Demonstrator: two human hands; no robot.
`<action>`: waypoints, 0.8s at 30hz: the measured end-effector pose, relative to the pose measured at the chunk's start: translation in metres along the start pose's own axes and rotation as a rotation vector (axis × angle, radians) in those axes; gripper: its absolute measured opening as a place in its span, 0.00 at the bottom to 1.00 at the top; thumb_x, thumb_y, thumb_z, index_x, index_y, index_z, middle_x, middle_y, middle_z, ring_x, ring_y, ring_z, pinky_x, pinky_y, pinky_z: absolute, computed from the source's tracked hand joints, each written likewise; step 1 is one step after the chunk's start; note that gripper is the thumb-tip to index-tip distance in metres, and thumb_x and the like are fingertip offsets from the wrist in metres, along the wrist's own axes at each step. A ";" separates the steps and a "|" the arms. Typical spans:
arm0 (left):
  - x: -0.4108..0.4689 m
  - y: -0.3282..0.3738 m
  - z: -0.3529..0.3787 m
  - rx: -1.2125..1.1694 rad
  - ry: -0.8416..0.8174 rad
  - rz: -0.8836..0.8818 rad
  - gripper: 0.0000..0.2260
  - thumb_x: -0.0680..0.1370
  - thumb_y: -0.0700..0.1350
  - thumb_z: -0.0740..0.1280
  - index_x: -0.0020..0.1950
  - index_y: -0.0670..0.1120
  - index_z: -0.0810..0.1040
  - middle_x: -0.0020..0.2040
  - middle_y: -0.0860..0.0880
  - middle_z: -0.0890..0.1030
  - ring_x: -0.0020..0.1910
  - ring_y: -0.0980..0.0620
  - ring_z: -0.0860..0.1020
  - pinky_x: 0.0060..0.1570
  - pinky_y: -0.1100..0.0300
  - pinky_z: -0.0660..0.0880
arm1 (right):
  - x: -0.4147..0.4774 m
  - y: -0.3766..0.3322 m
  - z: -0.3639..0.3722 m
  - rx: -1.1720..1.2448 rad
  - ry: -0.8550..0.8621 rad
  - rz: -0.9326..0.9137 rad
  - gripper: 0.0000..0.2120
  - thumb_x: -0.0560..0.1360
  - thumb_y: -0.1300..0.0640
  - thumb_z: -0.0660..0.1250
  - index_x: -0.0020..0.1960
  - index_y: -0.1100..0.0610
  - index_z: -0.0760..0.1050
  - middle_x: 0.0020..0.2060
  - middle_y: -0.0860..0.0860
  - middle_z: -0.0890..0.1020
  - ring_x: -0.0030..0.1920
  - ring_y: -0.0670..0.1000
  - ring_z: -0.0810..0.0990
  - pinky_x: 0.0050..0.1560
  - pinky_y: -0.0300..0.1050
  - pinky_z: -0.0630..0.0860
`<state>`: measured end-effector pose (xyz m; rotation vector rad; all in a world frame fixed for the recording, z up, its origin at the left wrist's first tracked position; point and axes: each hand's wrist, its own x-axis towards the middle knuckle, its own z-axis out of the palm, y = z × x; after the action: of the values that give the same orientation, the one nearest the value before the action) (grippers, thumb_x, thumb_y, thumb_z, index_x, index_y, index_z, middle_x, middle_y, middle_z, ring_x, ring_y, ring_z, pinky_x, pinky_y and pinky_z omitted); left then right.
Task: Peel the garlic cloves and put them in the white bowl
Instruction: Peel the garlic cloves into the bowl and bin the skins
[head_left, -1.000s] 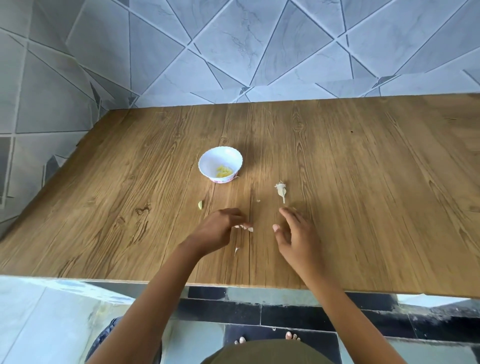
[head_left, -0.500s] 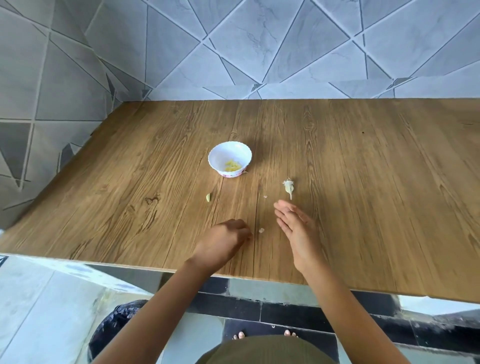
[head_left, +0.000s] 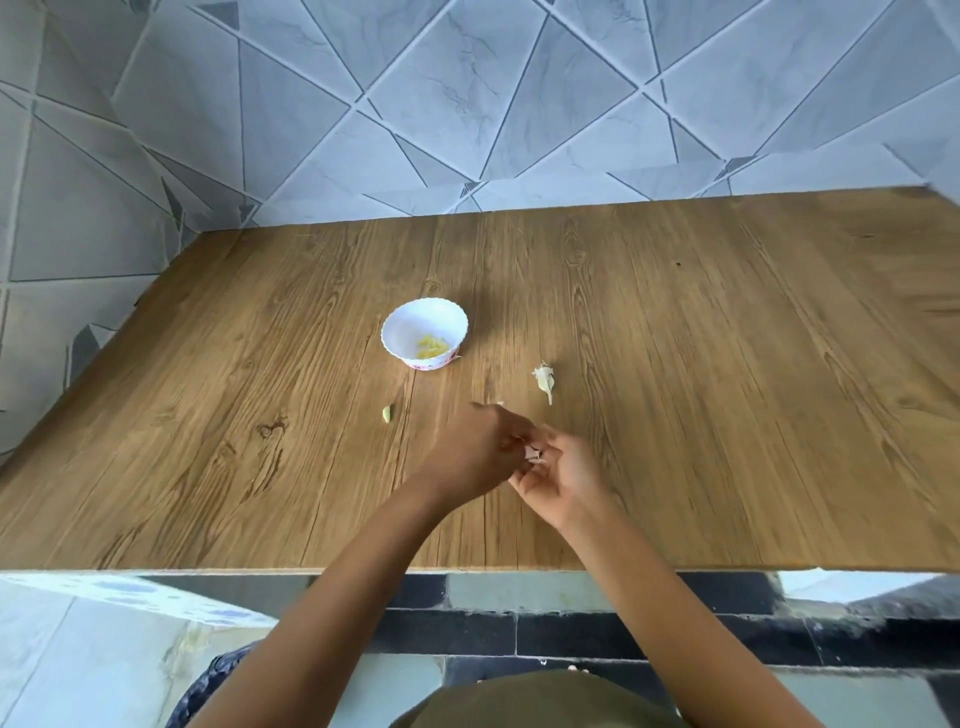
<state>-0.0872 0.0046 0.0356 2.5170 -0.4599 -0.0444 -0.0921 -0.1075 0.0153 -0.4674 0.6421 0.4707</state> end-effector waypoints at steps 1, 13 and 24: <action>0.003 0.003 0.003 0.011 0.015 -0.004 0.13 0.72 0.33 0.65 0.49 0.45 0.85 0.43 0.48 0.85 0.40 0.53 0.81 0.37 0.76 0.68 | 0.001 -0.003 -0.002 0.021 0.013 -0.008 0.13 0.79 0.63 0.58 0.38 0.64 0.75 0.32 0.56 0.78 0.37 0.51 0.77 0.29 0.39 0.78; 0.033 -0.044 0.006 0.103 0.129 -0.124 0.19 0.73 0.26 0.59 0.59 0.40 0.80 0.58 0.43 0.81 0.57 0.47 0.79 0.55 0.66 0.69 | 0.004 -0.018 -0.013 0.072 0.034 -0.104 0.15 0.81 0.62 0.53 0.46 0.67 0.76 0.41 0.59 0.79 0.43 0.54 0.78 0.49 0.44 0.75; 0.022 -0.053 0.018 0.173 -0.015 0.067 0.14 0.75 0.28 0.62 0.53 0.41 0.82 0.48 0.45 0.84 0.45 0.50 0.82 0.47 0.54 0.79 | 0.003 -0.018 -0.019 0.086 0.024 -0.118 0.15 0.81 0.62 0.53 0.46 0.67 0.76 0.42 0.59 0.79 0.44 0.53 0.78 0.50 0.45 0.76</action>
<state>-0.0525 0.0289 -0.0067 2.6696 -0.5754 0.0028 -0.0883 -0.1312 0.0047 -0.4277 0.6516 0.3253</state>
